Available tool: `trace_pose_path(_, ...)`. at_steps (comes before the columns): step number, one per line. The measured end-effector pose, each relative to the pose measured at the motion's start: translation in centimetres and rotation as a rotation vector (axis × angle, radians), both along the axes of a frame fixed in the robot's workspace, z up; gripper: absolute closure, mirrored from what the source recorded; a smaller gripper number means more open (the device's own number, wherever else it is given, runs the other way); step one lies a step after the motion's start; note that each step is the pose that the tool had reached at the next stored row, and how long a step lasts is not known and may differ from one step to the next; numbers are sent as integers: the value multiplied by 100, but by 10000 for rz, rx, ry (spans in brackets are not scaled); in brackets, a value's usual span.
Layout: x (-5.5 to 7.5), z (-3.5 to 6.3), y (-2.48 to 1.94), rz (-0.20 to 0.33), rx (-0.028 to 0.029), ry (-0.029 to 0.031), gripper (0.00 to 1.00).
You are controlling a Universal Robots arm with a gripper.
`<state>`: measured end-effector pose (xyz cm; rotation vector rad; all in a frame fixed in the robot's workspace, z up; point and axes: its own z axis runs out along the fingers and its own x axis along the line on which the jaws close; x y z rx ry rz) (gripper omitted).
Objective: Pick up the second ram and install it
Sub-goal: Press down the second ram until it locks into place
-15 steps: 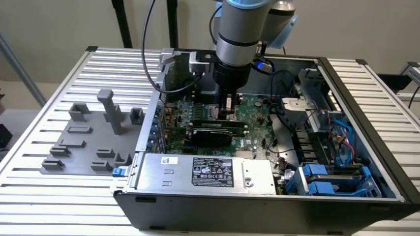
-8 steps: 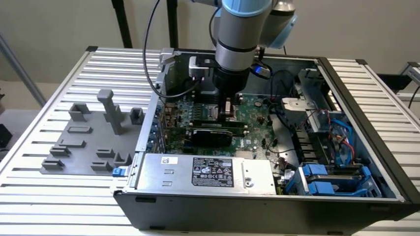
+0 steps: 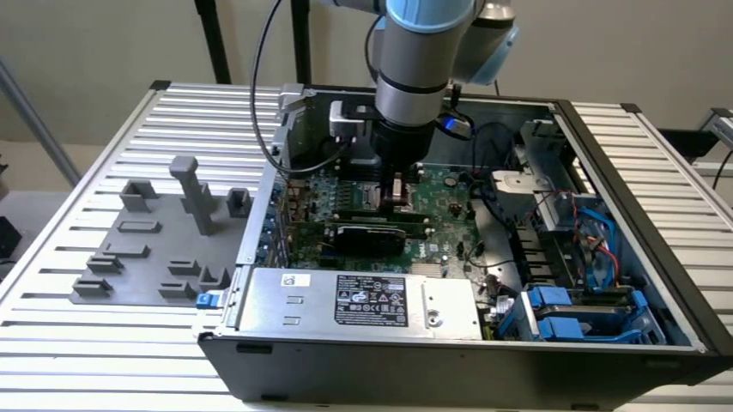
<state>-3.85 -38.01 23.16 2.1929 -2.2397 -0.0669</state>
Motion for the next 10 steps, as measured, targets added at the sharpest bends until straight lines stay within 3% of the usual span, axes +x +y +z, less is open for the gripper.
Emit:
trace_pose_path(3,0,125,-1,1,-12,7,89)
trace_pose_path(10,0,128,-1,1,-11,7,89)
